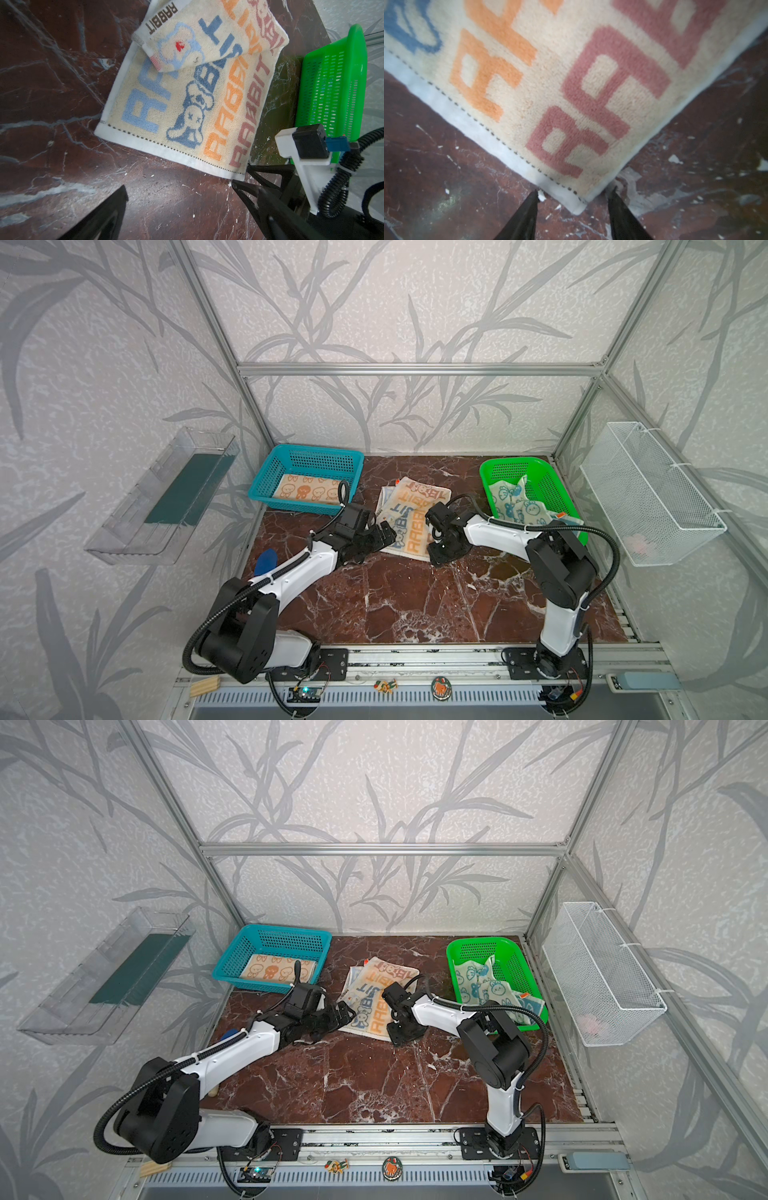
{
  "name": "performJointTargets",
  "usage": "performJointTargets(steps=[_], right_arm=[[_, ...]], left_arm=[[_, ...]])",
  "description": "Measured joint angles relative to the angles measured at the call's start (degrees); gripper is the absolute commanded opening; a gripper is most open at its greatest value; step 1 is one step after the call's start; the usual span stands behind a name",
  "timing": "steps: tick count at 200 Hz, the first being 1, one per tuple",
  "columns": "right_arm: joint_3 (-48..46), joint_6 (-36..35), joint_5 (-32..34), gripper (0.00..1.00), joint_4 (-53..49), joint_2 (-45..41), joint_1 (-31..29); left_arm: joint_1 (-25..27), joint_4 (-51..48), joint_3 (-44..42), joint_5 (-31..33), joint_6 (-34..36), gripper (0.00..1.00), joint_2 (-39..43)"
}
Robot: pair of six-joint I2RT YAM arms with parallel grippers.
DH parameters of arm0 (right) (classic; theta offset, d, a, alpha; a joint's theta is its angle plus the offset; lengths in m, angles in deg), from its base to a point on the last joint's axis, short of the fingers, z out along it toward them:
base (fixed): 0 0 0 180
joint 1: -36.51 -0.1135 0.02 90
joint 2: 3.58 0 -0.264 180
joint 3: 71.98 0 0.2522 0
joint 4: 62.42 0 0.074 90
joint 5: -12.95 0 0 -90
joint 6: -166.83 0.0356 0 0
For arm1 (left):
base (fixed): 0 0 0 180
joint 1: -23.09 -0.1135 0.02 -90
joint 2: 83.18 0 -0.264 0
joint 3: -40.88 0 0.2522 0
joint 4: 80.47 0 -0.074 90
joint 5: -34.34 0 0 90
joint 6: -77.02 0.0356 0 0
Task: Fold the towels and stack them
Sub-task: 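Grasp the towel's near corners with the left and right grippers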
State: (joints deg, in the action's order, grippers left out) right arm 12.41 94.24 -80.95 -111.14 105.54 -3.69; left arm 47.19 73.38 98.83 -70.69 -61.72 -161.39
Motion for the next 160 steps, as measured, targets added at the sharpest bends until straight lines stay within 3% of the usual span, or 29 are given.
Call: performJointTargets(steps=[73, 90, 160], right_arm=[[0.8, -0.1, 3.3, 0.08, -0.2, 0.8, -0.2], [0.8, -0.3, 3.4, 0.02, -0.2, 0.7, 0.1], [0.5, -2.6, 3.4, 0.0, -0.8, 0.3, 1.4]], left_arm=[[0.1, -1.2, -0.1, 0.5, 1.1, 0.99, -0.6], [0.3, -3.7, 1.3, 0.9, 2.8, 0.94, -3.0], [0.7, -10.9, 5.8, 4.8, 10.6, 0.76, -12.2]])
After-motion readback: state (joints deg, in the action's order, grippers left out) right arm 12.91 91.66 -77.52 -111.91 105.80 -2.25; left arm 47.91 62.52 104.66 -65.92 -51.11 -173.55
